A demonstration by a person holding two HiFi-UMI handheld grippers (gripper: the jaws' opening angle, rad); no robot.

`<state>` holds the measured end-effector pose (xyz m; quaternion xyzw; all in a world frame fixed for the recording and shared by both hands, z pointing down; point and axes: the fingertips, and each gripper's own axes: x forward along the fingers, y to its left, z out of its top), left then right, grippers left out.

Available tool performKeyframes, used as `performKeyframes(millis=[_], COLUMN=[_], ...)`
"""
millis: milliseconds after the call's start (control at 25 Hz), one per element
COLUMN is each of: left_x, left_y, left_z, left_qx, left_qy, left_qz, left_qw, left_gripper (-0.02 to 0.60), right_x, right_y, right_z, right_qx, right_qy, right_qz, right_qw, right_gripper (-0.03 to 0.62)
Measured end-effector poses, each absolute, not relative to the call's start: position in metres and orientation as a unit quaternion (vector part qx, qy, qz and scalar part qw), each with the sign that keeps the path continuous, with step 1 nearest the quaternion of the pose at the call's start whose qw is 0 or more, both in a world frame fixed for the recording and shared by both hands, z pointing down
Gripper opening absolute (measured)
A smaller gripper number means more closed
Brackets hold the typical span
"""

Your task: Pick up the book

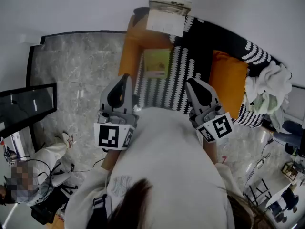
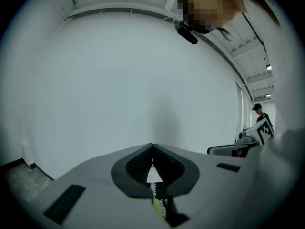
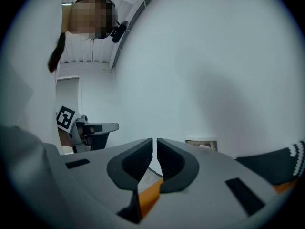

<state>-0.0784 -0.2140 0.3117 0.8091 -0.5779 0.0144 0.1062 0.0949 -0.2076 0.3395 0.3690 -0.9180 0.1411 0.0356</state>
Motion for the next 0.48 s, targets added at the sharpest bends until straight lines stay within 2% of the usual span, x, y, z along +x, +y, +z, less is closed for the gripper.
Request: performKeyframes(millis=[120, 200, 240, 480], left_x=[-0.079, -0.080, -0.080, -0.077], left_y=[-0.219, -0.222, -0.224, -0.232], left_z=[0.316, 0.320, 0.323, 0.340], left_qx=[0.805, 0.802, 0.800, 0.788], left_qy=[-0.582, -0.586, -0.587, -0.596], left_qz=[0.023, 0.030, 0.034, 0.060], left_qw=[0.112, 0.116, 0.119, 0.143], left_gripper=[0.009, 0.009, 0.009, 0.009], right_x=[0.101, 0.103, 0.104, 0.102], right_y=[-0.225, -0.240, -0.247, -0.294], right_z=[0.353, 0.367, 0.375, 0.442], right_qx=[0.361, 0.353, 0.348, 0.294], right_qy=[-0.919, -0.920, -0.921, -0.931], right_qz=[0.147, 0.150, 0.151, 0.164], right_qw=[0.057, 0.075, 0.086, 0.142], right_gripper=[0.049, 0.131, 0.147, 0.166])
